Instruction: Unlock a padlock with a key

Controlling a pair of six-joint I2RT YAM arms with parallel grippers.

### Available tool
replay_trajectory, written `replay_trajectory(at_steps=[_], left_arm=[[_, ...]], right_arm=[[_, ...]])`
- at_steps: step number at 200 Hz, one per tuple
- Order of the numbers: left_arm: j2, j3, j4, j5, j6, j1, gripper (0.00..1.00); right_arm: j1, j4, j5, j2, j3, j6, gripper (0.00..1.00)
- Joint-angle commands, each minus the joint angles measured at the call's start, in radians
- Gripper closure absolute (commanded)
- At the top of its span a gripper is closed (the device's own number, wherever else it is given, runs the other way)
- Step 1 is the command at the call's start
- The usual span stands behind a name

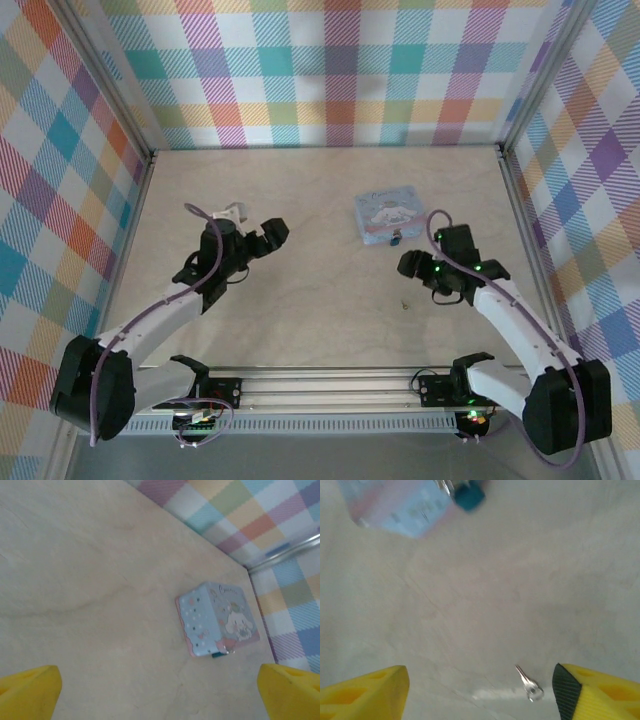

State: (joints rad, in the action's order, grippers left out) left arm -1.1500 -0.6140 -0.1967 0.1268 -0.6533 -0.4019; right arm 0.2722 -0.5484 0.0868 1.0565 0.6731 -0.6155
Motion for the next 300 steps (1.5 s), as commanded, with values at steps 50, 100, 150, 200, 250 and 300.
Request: replay_trajectory(at_steps=[50, 100, 150, 200, 250, 300], left_arm=[[-0.031, -0.051, -0.016, -0.001, -0.026, -0.025, 0.0], [-0.016, -0.062, 0.015, -0.023, -0.022, -0.027, 0.0], [-0.02, -0.081, 0.043, -0.033, -0.008, -0.028, 0.0], [-0.027, -0.088, 0.048, -0.03, -0.006, -0.028, 0.0], [-0.023, -0.093, 0.06, -0.035, 0.003, -0.028, 0.0], [-0.014, -0.094, 0.077, -0.045, 0.014, -0.027, 0.0]], right_arm=[[0.14, -0.03, -0.096, 0.256, 0.0, -0.071, 0.42], [0.151, -0.057, -0.155, 0.29, 0.0, -0.112, 0.49], [0.151, -0.034, -0.118, 0.292, -0.025, -0.135, 0.58], [0.151, -0.023, -0.105, 0.314, -0.024, -0.135, 0.67], [0.151, -0.012, -0.087, 0.331, -0.035, -0.143, 0.73], [0.157, 0.002, -0.072, 0.344, -0.053, -0.156, 0.78]])
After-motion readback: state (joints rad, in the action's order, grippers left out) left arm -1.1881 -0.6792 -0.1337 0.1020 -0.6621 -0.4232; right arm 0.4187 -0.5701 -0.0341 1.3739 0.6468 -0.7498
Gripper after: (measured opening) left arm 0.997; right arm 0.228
